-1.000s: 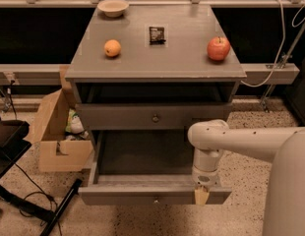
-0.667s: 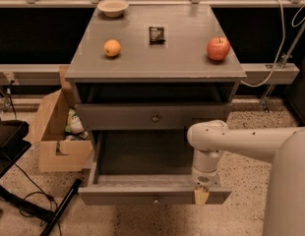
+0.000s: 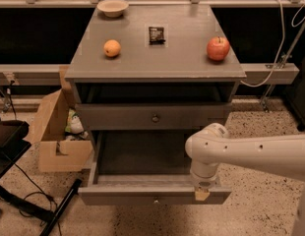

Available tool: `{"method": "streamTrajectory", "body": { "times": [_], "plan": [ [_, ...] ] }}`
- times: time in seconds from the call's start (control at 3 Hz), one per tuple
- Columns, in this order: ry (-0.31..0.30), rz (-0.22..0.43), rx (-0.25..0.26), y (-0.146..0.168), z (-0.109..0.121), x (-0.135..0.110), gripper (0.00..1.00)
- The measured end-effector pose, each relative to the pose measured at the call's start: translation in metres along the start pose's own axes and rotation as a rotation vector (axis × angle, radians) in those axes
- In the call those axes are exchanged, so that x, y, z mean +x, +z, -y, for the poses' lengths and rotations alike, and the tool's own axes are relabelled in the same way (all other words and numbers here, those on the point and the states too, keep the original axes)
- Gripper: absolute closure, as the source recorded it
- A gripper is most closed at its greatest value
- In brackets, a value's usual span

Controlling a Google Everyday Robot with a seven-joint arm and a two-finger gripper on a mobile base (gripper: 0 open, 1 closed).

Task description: Open middle drawer

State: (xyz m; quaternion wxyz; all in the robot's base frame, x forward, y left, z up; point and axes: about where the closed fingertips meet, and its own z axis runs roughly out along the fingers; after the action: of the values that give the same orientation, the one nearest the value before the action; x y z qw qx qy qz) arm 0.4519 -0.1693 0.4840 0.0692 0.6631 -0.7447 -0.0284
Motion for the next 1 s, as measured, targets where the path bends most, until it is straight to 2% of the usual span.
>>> {"method": "streamTrajectory", "body": {
  "times": [0.33, 0.67, 1.0],
  "plan": [
    [-0.070, 0.064, 0.182, -0.005, 0.018, -0.008, 0.00],
    [-0.065, 0.065, 0.174, -0.004, 0.017, -0.009, 0.00],
    [-0.052, 0.072, 0.155, 0.011, 0.022, -0.011, 0.00]
  ]
}}
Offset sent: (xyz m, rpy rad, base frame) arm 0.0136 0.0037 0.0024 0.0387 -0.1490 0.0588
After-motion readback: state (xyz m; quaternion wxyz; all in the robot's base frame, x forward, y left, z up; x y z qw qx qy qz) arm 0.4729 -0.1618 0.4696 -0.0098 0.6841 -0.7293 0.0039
